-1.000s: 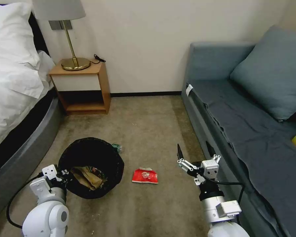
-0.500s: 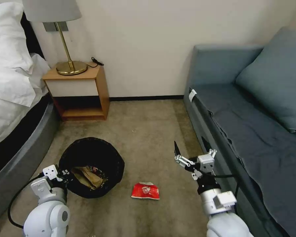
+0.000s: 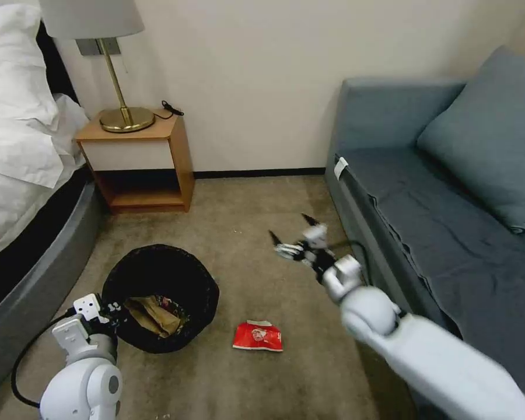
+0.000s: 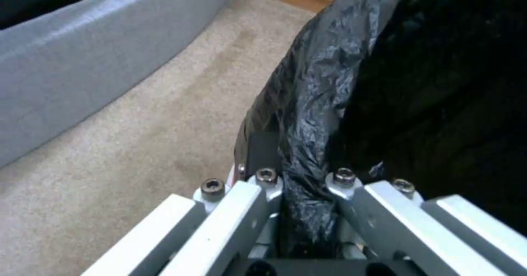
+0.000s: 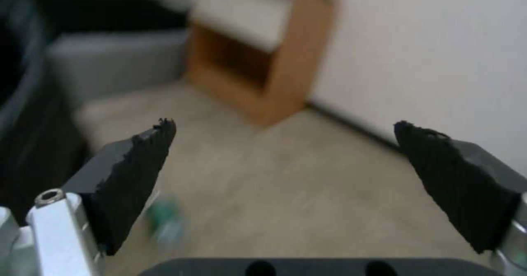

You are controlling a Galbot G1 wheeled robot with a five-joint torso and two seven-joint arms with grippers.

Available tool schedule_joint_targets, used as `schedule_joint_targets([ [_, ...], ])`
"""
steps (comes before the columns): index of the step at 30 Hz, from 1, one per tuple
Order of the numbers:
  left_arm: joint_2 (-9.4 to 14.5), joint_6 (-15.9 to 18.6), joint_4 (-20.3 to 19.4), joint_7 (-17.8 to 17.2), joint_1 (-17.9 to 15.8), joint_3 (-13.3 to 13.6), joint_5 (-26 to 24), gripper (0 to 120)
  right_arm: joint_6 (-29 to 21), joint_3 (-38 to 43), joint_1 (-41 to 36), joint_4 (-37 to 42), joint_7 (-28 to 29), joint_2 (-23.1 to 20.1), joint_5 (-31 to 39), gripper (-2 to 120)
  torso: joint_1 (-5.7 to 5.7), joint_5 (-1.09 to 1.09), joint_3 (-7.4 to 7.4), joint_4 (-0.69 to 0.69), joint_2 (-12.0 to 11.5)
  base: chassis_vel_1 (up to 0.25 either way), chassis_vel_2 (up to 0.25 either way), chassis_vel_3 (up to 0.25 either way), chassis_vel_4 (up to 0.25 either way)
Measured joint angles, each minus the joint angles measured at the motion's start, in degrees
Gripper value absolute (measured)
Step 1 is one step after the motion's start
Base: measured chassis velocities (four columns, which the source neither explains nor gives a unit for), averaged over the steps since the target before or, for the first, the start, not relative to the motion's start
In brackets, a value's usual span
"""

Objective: Pick up the trash bin, then pick up the garbage on the floor and place it into the trash bin.

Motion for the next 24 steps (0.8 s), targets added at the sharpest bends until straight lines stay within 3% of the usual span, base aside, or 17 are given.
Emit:
schedule_joint_targets([
  [6, -0.04, -0.12, -0.58, 0.04, 0.31, -0.55, 0.01, 2, -2.15, -13.43, 9.92, -8.07, -7.62, 1.44, 4.89, 100, 0.00, -0.02, 0.00, -0.01, 0.00, 0.000, 0.000, 0.000, 0.000],
  [9, -0.17, -0.37, -0.69, 0.03, 0.63, -0.72, 0.03, 2, -4.75, -21.08, 16.07, -14.11, -16.61, 2.93, 7.00, 100, 0.00, -0.02, 0.00, -0.01, 0.00, 0.000, 0.000, 0.000, 0.000],
  [10, -0.17, -0.37, -0.69, 0.03, 0.63, -0.72, 0.03, 2, -4.75, -21.08, 16.07, -14.11, -16.61, 2.93, 7.00, 100, 0.00, -0.02, 0.00, -0.01, 0.00, 0.000, 0.000, 0.000, 0.000],
  [14, -0.50, -0.53, -0.66, 0.02, 0.72, -0.82, 0.20, 2, -4.95, -29.93, 21.13, -21.02, -27.14, 4.90, 6.87, 100, 0.00, -0.02, 0.00, -0.01, 0.00, 0.000, 0.000, 0.000, 0.000],
  [18, -0.70, -0.63, -0.32, 0.03, 0.59, -0.83, 0.27, 2, -4.30, -34.24, 22.66, -24.79, -31.99, 6.38, 6.28, 100, 0.00, -0.03, -0.01, -0.02, 0.00, 0.000, 0.000, 0.000, 0.000],
  [24, -0.87, -0.74, -0.14, 0.03, 0.63, -0.95, 0.31, 2, -1.90, -37.75, 22.34, -30.20, -32.15, 9.64, 5.91, 100, 0.00, -0.04, -0.01, -0.02, 0.00, 0.000, 0.000, 0.000, 0.000],
])
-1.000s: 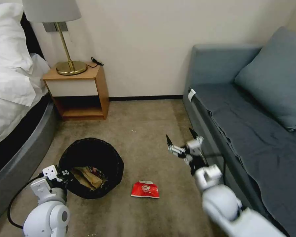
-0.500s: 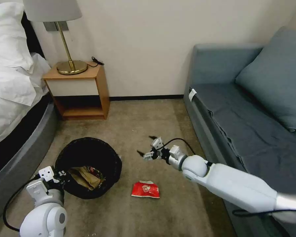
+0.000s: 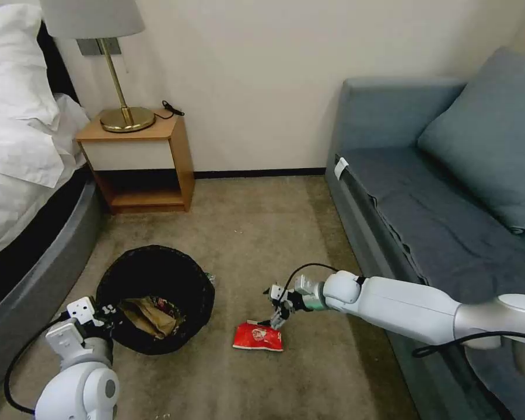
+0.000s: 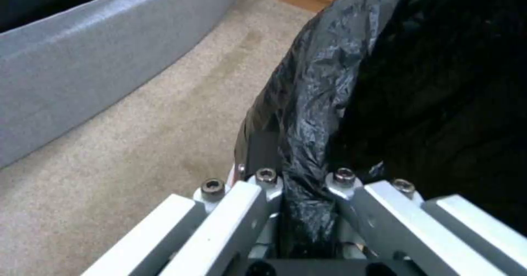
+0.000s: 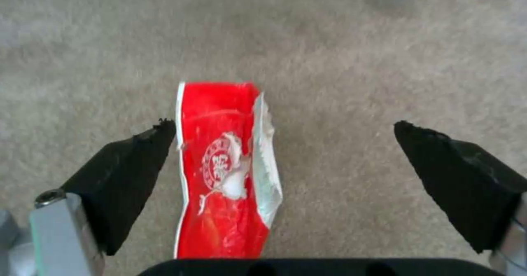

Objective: Pick up the trash bin, then pick up the garbage on the floor and place it into the trash bin.

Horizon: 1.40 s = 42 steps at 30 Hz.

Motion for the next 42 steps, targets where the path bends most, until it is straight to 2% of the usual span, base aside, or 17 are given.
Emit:
schedule_joint_targets([
  [6, 0.03, -0.01, 0.00, -0.01, 0.00, -0.44, -0.05, 2, 1.53, -1.02, -0.96, -4.62, 0.54, 3.12, -0.68, 98, 0.00, 0.00, 0.00, 0.00, 0.00, 0.000, 0.000, 0.000, 0.000],
  [10, 0.04, -0.02, -0.25, 0.00, -0.01, -0.69, -0.27, 2, 2.42, -1.22, -2.36, -10.14, 1.74, 7.67, -0.95, 95, 0.00, 0.01, 0.00, 0.02, 0.00, 0.000, 0.000, 0.000, 0.000],
  [14, 0.00, -0.04, -0.25, 0.00, 0.00, -0.83, -0.33, 2, 3.31, -1.29, -3.15, -13.32, 1.87, 9.62, -1.90, 92, 0.00, 0.01, 0.00, 0.02, 0.00, 0.000, 0.000, 0.000, 0.000],
  [25, -0.06, -0.39, 0.26, 0.04, 0.06, -1.05, -0.60, 2, 5.38, -1.30, -5.18, -17.84, 2.36, 10.77, -3.72, 90, 0.00, 0.01, 0.00, 0.00, 0.00, 0.000, 0.000, 0.000, 0.000],
  [29, -0.09, -0.56, 0.67, 0.06, -0.05, -1.00, -0.48, 2, 6.09, -1.08, -5.65, -17.88, 2.63, 10.63, -3.81, 75, 0.00, 0.01, 0.00, 0.01, 0.00, 0.000, 0.000, 0.000, 0.000],
  [30, -0.09, -0.56, 0.67, 0.06, -0.05, -1.00, -0.48, 2, 6.09, -1.08, -5.65, -17.88, 2.63, 10.63, -3.81, 75, 0.00, 0.01, 0.00, 0.01, 0.00, 0.000, 0.000, 0.000, 0.000],
  [33, -0.07, -0.57, 0.75, 0.08, -0.18, -0.93, -0.43, 2, 6.51, -1.03, -5.71, -17.64, 2.72, 10.26, -3.82, 59, 0.00, 0.01, 0.00, 0.00, 0.00, 0.000, 0.000, 0.000, 0.000],
  [35, -0.06, -0.57, 0.76, 0.08, -0.20, -0.93, -0.42, 2, 6.53, -1.03, -5.71, -17.63, 2.72, 10.25, -3.82, 59, 0.00, 0.01, 0.00, 0.00, 0.00, 0.000, 0.000, 0.000, 0.000],
  [36, -0.06, -0.57, 0.85, 0.08, -0.25, -0.89, -0.37, 2, 6.71, -1.00, -5.71, -17.58, 2.82, 10.15, -3.82, 52, 0.00, 0.01, 0.00, 0.00, 0.00, 0.000, 0.000, 0.000, 0.000],
  [39, -0.06, -0.57, 0.99, 0.08, -0.29, -0.78, -0.27, 2, 6.88, -0.98, -5.69, -17.14, 2.90, 9.86, -3.75, 38, 0.00, 0.01, 0.00, 0.00, 0.01, 0.000, 0.000, 0.000, 0.000],
  [40, -0.06, -0.57, 0.99, 0.08, -0.29, -0.78, -0.27, 2, 6.88, -0.98, -5.69, -17.14, 2.90, 9.86, -3.75, 38, 0.00, 0.01, 0.00, 0.00, 0.01, 0.000, 0.000, 0.000, 0.000],
  [42, -0.07, -0.58, 1.07, 0.09, -0.34, -0.74, -0.24, 2, 7.00, -0.97, -5.68, -16.66, 2.99, 9.46, -3.61, 28, 0.00, 0.01, 0.00, 0.00, 0.01, 0.000, 0.000, 0.000, 0.000],
])
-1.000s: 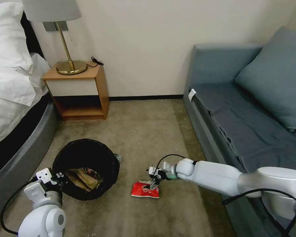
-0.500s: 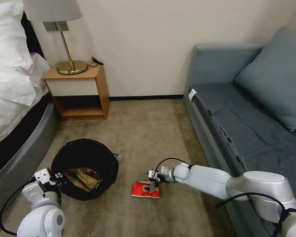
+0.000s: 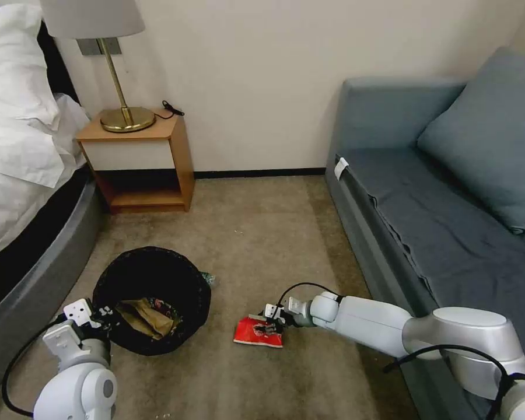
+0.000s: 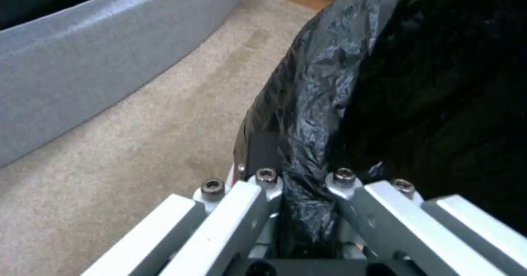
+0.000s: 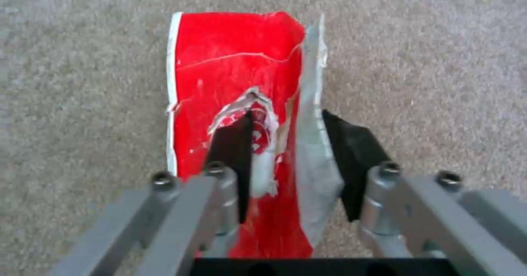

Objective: Pick up the trash bin, then pick up the garbage on the floor and place it into the trash bin.

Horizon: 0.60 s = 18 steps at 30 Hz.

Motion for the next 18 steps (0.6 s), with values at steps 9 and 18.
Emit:
schedule_joint_targets([
  [9, 0.02, -0.03, 0.25, 0.04, -0.10, 0.04, 0.06, 2, 0.56, 0.00, -0.03, 0.78, 0.15, -0.80, 0.46, 0, 0.00, 0.00, 0.00, 0.00, 0.00, 0.000, 0.000, 0.000, 0.000],
  [18, -0.07, -0.20, 0.49, 0.08, -0.13, 0.14, 0.17, 2, 1.14, -0.05, 0.30, 4.39, 1.80, -3.61, 2.31, 0, 0.00, 0.01, 0.00, 0.00, 0.00, 0.000, 0.000, 0.000, 0.000],
])
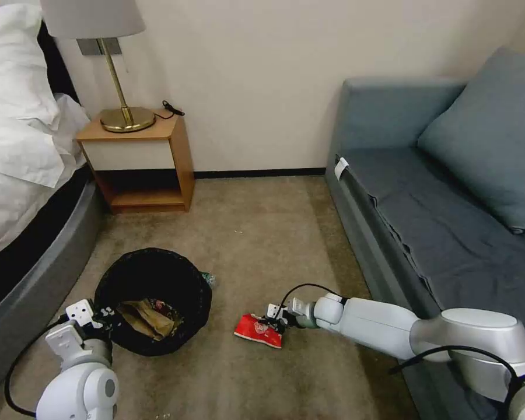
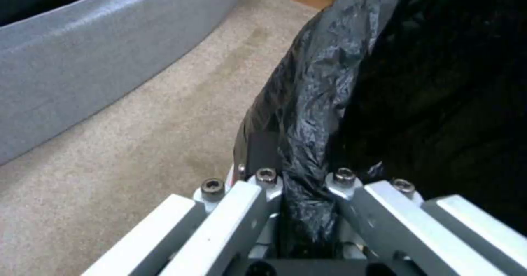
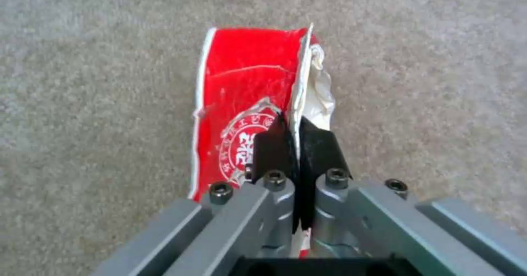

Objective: Pick up the trash bin, then pick up the garbage on the floor and place it into the trash bin.

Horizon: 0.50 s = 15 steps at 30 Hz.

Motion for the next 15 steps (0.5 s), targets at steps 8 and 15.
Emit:
schedule_joint_targets([
  [8, 0.04, 0.00, -0.08, 0.02, -0.08, 0.02, 0.00, 2, -0.15, 2.14, 1.99, 8.21, 2.06, -6.35, 3.08, 0, 0.00, 0.00, 0.00, -0.01, 0.00, 0.000, 0.000, 0.000, 0.000],
  [15, 0.11, 0.19, -0.04, 0.02, -0.23, 0.25, -0.01, 2, -0.62, 8.68, 2.21, 17.75, 3.43, -10.99, 5.67, 0, 0.00, 0.00, 0.00, -0.01, 0.00, 0.000, 0.000, 0.000, 0.000],
])
